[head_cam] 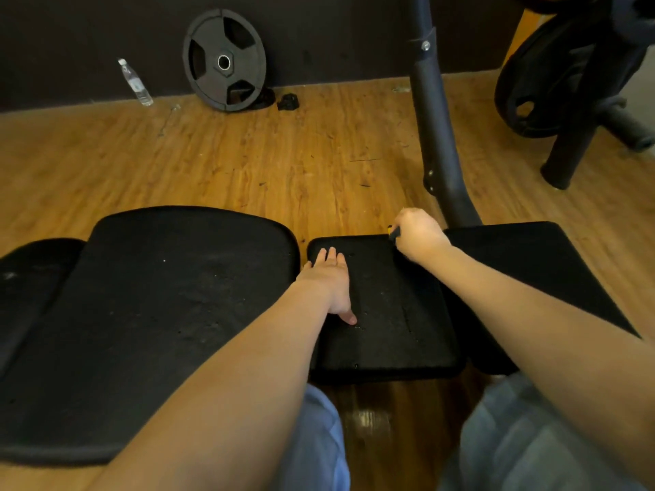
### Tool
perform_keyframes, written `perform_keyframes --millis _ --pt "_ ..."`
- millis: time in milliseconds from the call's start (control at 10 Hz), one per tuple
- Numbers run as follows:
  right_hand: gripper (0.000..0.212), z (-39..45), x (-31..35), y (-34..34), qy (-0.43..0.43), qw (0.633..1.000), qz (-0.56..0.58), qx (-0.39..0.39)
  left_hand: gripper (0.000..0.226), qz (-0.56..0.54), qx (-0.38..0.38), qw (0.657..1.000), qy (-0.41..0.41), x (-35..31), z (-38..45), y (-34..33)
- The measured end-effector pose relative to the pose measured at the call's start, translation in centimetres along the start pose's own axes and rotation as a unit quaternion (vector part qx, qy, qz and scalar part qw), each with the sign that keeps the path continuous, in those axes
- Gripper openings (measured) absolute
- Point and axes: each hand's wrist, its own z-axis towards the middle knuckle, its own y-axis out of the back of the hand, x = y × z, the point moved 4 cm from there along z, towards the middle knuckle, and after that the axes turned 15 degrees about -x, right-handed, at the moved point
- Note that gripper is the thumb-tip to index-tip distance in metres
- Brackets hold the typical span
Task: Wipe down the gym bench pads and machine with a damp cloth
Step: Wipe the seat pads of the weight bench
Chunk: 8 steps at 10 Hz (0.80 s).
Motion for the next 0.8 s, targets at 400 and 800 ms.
perform_keyframes --millis 400,800 --pt "0.027 -15.4 -0.7 1.4 0.242 0.966 0.009 0.09 0.118 0.01 -0.018 1.0 -0.01 -1.8 -0.5 0.4" --pt "0.026 -12.6 0.7 0.4 0.222 0.974 0.009 0.043 0.117 0.014 -0.014 1.0 0.006 -0.8 -1.9 0.9"
